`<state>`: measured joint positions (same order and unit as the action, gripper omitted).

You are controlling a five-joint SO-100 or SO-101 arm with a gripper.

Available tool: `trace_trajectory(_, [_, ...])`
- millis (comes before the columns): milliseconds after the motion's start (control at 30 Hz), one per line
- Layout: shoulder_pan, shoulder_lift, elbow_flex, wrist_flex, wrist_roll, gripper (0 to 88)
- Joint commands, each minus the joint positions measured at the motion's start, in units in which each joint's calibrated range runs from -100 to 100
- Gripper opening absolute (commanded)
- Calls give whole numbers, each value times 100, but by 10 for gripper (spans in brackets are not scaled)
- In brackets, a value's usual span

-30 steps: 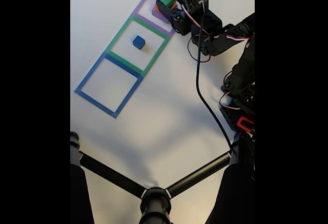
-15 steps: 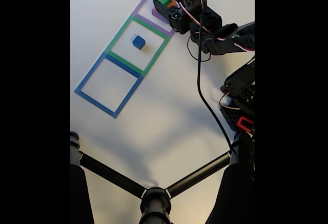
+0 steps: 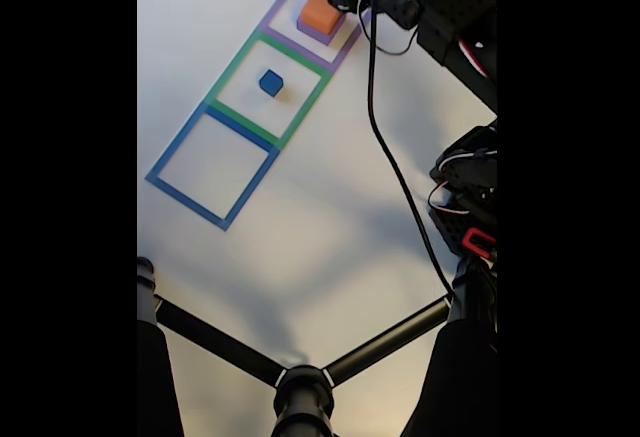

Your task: Tower of hanoi

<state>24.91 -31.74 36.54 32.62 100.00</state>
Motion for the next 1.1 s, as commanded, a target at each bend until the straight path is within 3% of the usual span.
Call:
trace_trajectory(0, [-154, -488, -1823, 2101, 0, 57])
trace_trajectory(233, [-269, -969, -3014, 3914, 0, 56])
trace_trajectory(500, [-696, -1354, -3368, 4812, 0, 57])
trace_trajectory(1067, [-2709, -745, -2986, 5006, 0, 58])
